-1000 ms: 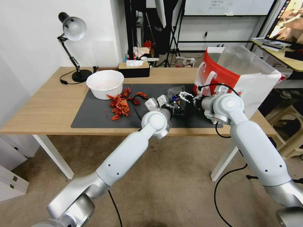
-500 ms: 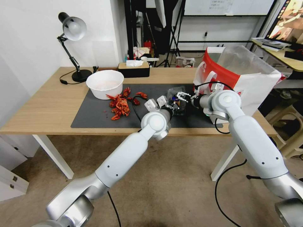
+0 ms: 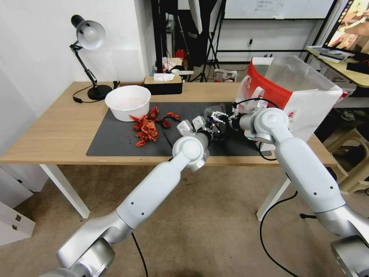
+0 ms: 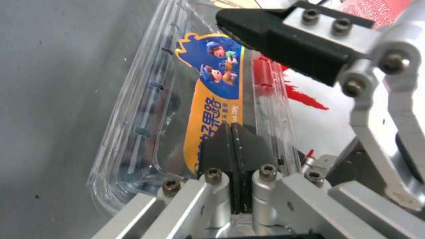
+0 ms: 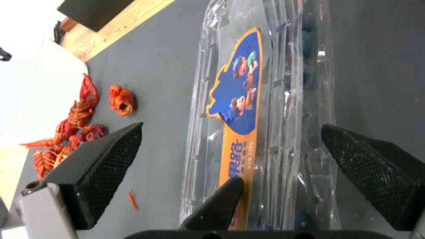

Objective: Close the takeout container lid, then place the container into the takeout bag.

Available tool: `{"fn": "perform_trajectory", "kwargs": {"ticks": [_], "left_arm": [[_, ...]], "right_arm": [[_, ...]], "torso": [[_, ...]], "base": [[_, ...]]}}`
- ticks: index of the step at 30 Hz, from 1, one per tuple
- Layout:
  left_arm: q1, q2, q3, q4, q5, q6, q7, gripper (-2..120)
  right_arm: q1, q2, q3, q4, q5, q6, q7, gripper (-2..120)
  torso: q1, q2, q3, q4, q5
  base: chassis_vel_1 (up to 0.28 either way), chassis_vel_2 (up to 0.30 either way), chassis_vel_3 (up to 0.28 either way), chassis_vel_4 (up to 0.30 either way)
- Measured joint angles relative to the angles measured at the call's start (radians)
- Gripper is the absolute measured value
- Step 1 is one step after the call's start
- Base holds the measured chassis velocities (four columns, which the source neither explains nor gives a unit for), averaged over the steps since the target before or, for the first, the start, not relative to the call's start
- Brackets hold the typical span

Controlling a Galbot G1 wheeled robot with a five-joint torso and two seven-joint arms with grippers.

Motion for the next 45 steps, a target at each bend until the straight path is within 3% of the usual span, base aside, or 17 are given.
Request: {"fn": "perform_trajectory", "kwargs": {"ticks": [21, 30, 45], "left_arm": [[-0.001, -0.009, 0.007, -0.014, -0.001, -0.001, -0.004, 0], [0.01, -0.003, 0.007, -0.025, -0.001, -0.004, -0.008, 0], [0.017, -0.003, 0.002, -0.029, 0.006, -0.012, -0.006, 0]], "right_arm": [[0.04, 0.022, -0.024, -0.071, -0.014, -0.017, -0.043, 100], [0.027, -0.019, -0.022, -0.025, -0.052, -0.017, -0.049, 100], [0.042, -0.021, -0.027, -0.043, -0.06, -0.017, -0.054, 100]], "torso": [[0.0, 0.0, 0.0, 0.0, 0.0], [0.0, 0.0, 0.0, -0.0001, 0.0001], [0.0, 0.0, 0.0, 0.0, 0.0001]], "base": [[0.0, 0.0, 0.0, 0.0], [0.0, 0.0, 0.0, 0.0], [0.0, 0.0, 0.0, 0.0]]}}
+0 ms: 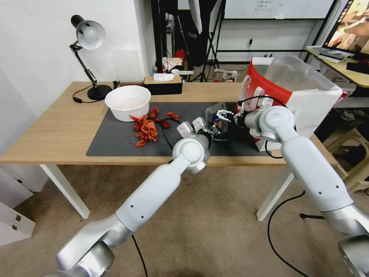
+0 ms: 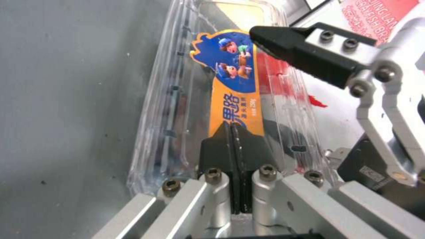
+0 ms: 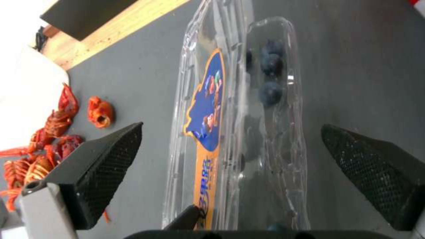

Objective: Close the takeout container lid, then place the container into the takeout bag.

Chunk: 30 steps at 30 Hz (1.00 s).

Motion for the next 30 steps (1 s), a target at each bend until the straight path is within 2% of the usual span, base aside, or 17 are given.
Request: {"fn": "perform_trajectory", "kwargs": {"ticks": [14, 30], "left_arm": [[0.005, 0.007, -0.005, -0.007, 0.002, -0.001, 0.005, 0], [0.006, 0.005, 0.002, -0.015, 0.002, -0.003, 0.001, 0]], "right_arm": [[-0.006, 0.018, -0.01, -0.039, -0.036, -0.001, -0.035, 100], [-0.002, 0.031, -0.011, -0.069, -0.013, -0.001, -0.039, 98]], "torso": [[0.0, 0.0, 0.0, -0.0001, -0.0001], [0.0, 0.0, 0.0, 0.0, 0.0]], "base": [[0.0, 0.0, 0.0, 0.0], [0.0, 0.0, 0.0, 0.0]]}}
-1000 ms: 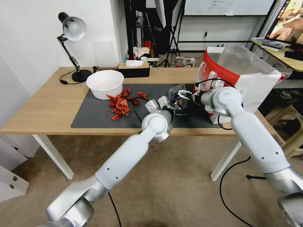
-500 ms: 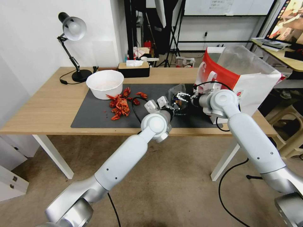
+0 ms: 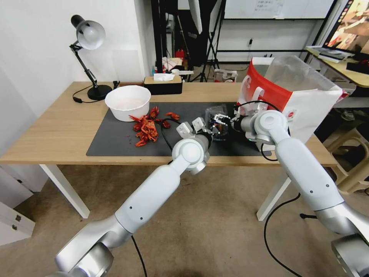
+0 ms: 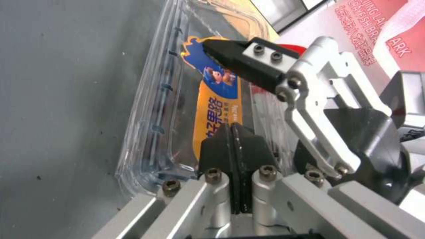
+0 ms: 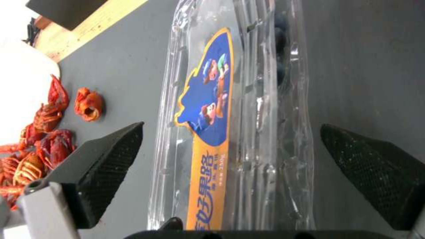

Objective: Close the takeout container lid, then place the container into the takeout bag.

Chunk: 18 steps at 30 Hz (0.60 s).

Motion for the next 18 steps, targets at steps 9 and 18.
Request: {"fn": "perform_trajectory", "kwargs": {"ticks": [9, 18], "left_arm": [[-0.003, 0.0, 0.001, 0.002, 0.0, -0.001, 0.0, 0], [-0.005, 0.004, 0.004, -0.002, 0.0, -0.001, -0.002, 0]], "right_arm": [[-0.004, 0.004, 0.001, -0.008, 0.001, 0.0, -0.003, 79], [-0.004, 0.005, 0.003, -0.007, 0.001, 0.0, -0.005, 47]], "torso": [[0.0, 0.0, 0.0, 0.0, 0.0], [0.0, 0.0, 0.0, 0.0, 0.0]], "base": [[0.0, 0.0, 0.0, 0.0], [0.0, 0.0, 0.0, 0.0]]}}
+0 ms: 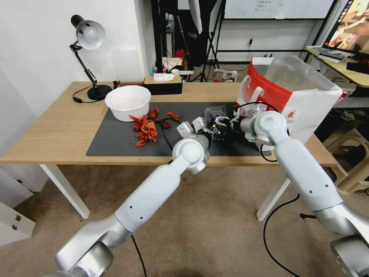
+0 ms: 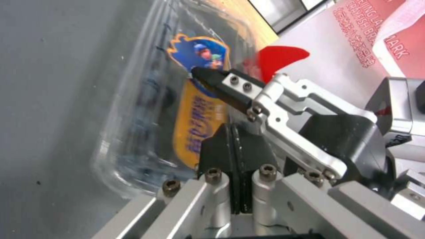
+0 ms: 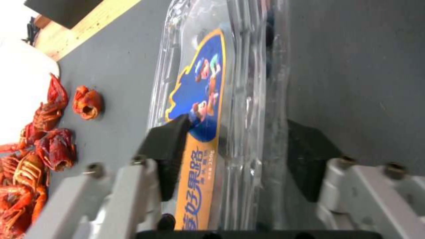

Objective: Close the takeout container lid, then place the container into the takeout bag.

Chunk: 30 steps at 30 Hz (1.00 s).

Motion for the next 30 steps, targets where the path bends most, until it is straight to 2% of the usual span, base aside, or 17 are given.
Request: {"fn": "perform_trajectory", "kwargs": {"ticks": [6, 8, 11, 12, 13, 23, 30], "left_arm": [[-0.001, 0.002, 0.0, -0.003, 0.0, -0.001, -0.001, 0], [-0.001, 0.002, 0.0, -0.003, 0.0, -0.001, -0.001, 0], [-0.002, 0.004, -0.001, -0.004, 0.0, -0.002, -0.001, 0], [-0.002, 0.004, -0.001, -0.004, 0.0, -0.002, -0.001, 0], [-0.002, 0.005, -0.002, -0.005, 0.0, -0.002, -0.001, 0], [0.001, 0.02, -0.013, -0.024, 0.0, -0.002, 0.0, 0], [0.033, 0.086, -0.048, -0.096, 0.002, -0.002, 0.002, 0]], "right_arm": [[-0.009, -0.003, 0.006, 0.007, 0.001, 0.0, 0.003, 24], [-0.01, -0.004, 0.007, 0.007, 0.001, 0.0, 0.004, 21], [-0.014, -0.007, 0.012, 0.011, 0.002, 0.0, 0.005, 7], [-0.014, -0.007, 0.012, 0.011, 0.002, 0.0, 0.005, 7], [-0.015, -0.009, 0.013, 0.012, 0.004, 0.001, 0.005, 1], [-0.005, -0.012, 0.016, 0.011, 0.008, 0.001, 0.01, 0], [-0.006, -0.018, 0.033, 0.01, 0.017, 0.001, 0.011, 0]], "torso": [[0.0, 0.0, 0.0, 0.0, 0.0], [0.0, 0.0, 0.0, 0.0, 0.0], [0.0, 0.0, 0.0, 0.0, 0.0], [0.0, 0.0, 0.0, 0.0, 0.0], [0.0, 0.0, 0.0, 0.0, 0.0], [0.0, 0.0, 0.0, 0.0, 0.0], [0.0, 0.0, 0.0, 0.0, -0.0002]], "base": [[0.0, 0.0, 0.0, 0.0], [0.0, 0.0, 0.0, 0.0], [0.0, 0.0, 0.0, 0.0], [0.0, 0.0, 0.0, 0.0], [0.0, 0.0, 0.0, 0.0], [0.0, 0.0, 0.0, 0.0], [0.0, 0.0, 0.0, 0.0]]}}
